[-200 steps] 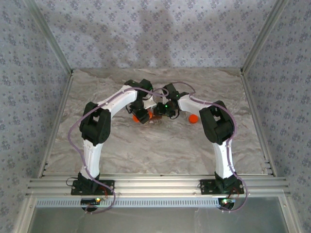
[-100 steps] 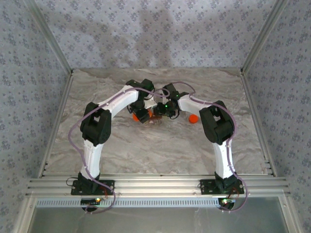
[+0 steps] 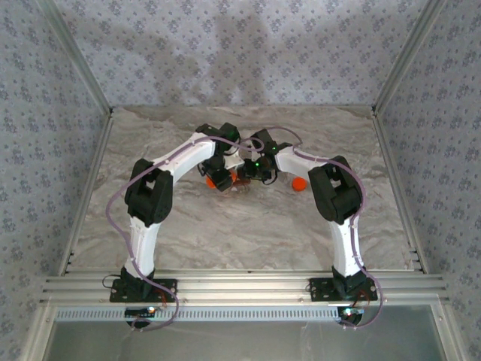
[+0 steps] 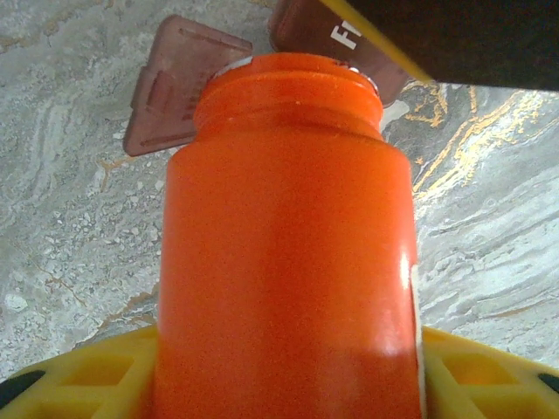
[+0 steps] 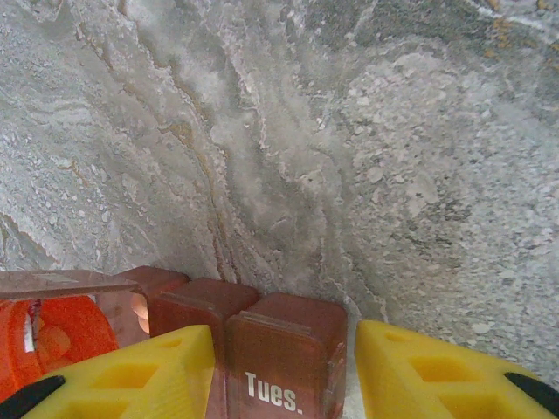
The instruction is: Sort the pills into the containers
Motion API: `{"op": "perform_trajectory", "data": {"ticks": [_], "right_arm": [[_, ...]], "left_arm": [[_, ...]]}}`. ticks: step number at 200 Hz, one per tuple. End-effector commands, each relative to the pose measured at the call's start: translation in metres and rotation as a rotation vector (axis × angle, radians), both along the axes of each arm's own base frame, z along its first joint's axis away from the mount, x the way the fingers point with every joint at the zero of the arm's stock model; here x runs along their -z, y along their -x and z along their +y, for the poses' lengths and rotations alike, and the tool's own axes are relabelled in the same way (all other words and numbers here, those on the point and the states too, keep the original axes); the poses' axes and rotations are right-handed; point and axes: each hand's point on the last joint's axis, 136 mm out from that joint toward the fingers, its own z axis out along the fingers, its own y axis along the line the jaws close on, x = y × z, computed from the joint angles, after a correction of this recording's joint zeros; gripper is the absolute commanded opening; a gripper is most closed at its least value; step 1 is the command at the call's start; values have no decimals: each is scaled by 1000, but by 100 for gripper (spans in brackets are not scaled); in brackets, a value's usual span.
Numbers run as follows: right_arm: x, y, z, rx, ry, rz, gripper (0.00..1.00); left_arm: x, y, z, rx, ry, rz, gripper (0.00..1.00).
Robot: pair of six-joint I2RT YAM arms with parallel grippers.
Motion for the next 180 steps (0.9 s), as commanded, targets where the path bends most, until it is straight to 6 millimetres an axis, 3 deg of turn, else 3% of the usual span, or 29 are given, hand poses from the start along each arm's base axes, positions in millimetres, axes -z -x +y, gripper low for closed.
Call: {"op": "perform_trajectory", "data": {"ticks": [1,180], "right_arm": [[26,15,-5,-13,65,75,48],[27,15,-6,-9,82,76,48]], "left_arm": [[4,8,1,30,-16,32,0],[6,8,16,-61,83,-29,0]]}}
